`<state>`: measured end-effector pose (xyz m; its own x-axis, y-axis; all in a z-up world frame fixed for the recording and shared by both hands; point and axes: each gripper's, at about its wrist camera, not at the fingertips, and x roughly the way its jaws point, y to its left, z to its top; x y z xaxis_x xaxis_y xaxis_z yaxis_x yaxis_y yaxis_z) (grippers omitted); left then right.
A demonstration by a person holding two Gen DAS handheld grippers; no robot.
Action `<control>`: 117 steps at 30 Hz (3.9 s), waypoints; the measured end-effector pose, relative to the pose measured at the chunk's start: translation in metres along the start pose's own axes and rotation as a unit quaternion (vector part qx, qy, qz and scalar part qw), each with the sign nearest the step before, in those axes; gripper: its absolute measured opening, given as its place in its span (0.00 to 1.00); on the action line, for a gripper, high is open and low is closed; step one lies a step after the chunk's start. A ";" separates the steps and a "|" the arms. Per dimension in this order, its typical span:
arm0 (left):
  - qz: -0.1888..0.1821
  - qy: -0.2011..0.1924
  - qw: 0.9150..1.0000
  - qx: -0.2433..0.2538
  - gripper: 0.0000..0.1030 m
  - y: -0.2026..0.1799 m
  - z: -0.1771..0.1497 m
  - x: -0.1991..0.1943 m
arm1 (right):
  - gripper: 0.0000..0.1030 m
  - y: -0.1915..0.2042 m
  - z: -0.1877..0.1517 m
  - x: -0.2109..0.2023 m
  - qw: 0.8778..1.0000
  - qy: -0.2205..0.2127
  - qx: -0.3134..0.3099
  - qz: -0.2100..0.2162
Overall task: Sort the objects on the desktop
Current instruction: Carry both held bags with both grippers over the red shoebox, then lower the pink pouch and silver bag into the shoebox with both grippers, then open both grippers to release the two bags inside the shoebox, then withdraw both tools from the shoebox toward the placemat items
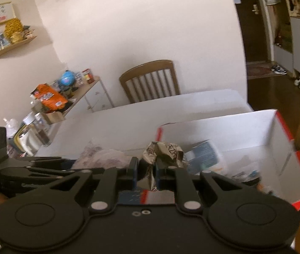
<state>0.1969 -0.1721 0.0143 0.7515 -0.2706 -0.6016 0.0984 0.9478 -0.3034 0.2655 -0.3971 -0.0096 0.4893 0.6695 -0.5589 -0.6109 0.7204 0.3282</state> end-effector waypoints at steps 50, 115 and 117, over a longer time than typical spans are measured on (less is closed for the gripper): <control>-0.014 0.193 0.979 0.069 0.53 -0.067 0.028 0.214 | 0.15 -0.133 0.030 0.116 0.992 0.099 -0.024 -0.080; -0.040 0.083 0.996 0.023 0.84 -0.047 0.019 0.099 | 0.60 -0.077 0.007 0.059 0.993 0.100 -0.017 -0.068; -0.040 0.076 0.996 0.023 0.86 -0.044 0.018 0.093 | 0.62 -0.072 0.004 0.058 0.992 0.099 -0.019 -0.070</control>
<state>0.2742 -0.2355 -0.0153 0.6330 -0.3647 -0.6828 0.1868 0.9280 -0.3224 0.3404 -0.4089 -0.0625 0.4415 0.5111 -0.7375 -0.5702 0.7944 0.2093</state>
